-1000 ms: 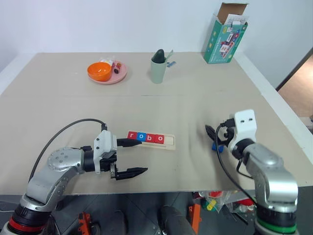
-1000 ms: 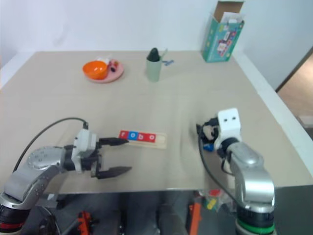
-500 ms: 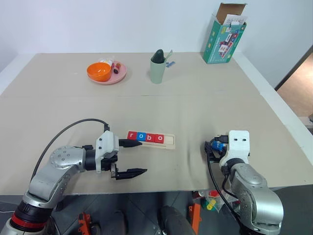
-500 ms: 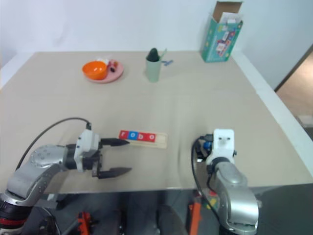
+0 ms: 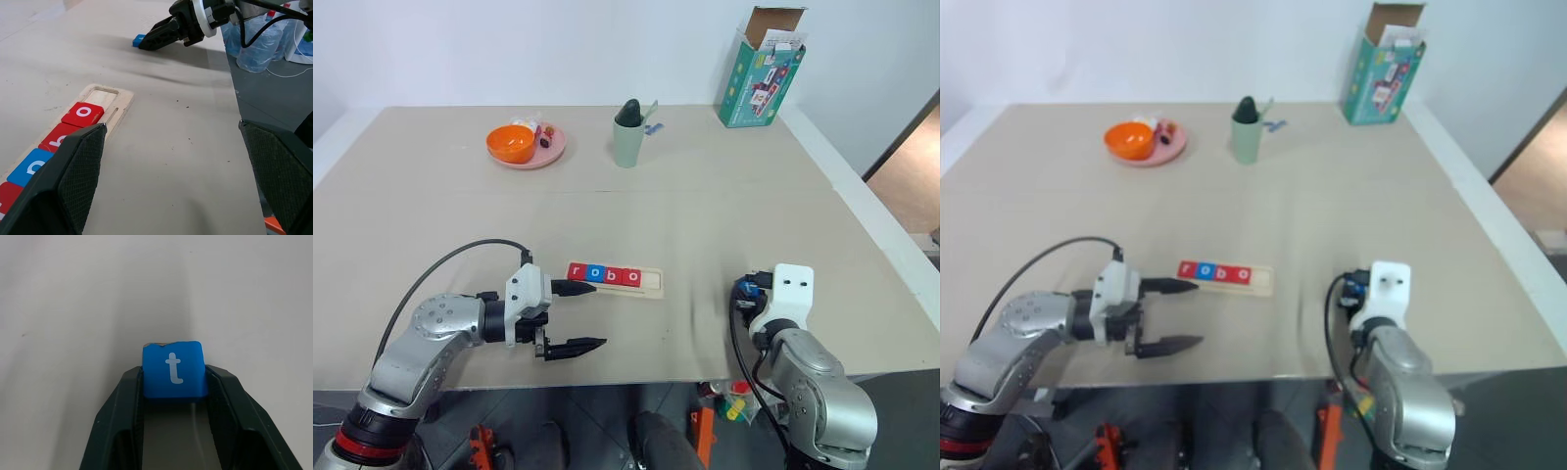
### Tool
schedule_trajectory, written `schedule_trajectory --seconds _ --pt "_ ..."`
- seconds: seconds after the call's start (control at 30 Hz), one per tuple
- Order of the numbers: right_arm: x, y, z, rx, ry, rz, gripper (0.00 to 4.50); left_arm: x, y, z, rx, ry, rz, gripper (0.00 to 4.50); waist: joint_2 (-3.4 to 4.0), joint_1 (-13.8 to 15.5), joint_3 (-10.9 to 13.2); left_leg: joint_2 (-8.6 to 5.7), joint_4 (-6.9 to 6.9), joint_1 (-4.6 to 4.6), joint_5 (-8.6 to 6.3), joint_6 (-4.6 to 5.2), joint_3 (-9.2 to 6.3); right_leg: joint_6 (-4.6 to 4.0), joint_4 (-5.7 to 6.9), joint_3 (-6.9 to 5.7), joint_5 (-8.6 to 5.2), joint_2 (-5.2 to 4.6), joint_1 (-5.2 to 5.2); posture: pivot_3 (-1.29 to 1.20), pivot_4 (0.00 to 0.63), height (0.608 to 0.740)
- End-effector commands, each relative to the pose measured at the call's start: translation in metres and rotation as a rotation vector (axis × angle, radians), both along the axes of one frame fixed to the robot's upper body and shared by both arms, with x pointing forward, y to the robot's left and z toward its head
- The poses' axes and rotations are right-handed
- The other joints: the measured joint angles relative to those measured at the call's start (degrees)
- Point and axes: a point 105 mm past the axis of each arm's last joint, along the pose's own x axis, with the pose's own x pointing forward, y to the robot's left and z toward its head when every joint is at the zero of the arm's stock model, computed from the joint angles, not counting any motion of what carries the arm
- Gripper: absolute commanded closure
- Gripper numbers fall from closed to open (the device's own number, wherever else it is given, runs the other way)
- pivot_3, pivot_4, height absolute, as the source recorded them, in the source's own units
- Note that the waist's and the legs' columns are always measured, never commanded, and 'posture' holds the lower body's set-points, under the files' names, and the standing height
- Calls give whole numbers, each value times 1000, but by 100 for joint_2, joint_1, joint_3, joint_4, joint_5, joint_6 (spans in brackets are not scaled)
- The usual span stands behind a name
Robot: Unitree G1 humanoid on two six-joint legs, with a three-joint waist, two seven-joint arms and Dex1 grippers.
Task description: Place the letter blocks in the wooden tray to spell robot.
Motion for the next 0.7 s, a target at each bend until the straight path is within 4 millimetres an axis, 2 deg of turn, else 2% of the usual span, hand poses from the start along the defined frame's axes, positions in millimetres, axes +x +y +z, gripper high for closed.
schedule_trajectory --seconds 0.03,0.23,0.43,0.7 --pt "7 29 28 25 -89 129 3301 -4 -2 6 2 -39 -17 0 0 -4 0 0 0 0 0 0 0 -1 0 0 1 1 -1 0 150 740" --pt "17 60 39 32 -90 247 3301 -4 -2 5 1 -36 -12 0 0 5 0 -1 0 -5 0 0 -5 6 -1 -6 2 -1 -1 0 150 740" --pt "27 63 37 18 -62 257 3301 -4 -2 5 1 -34 -4 0 0 7 0 -1 -5 -8 -1 -2 -6 18 -4 -9 6 -2 -2 0 150 740" --pt "27 73 23 18 -1 310 3301 -3 -2 5 2 -36 2 0 0 7 0 0 -6 -8 -1 -2 -7 18 -4 -9 6 0 -4 0 150 740"
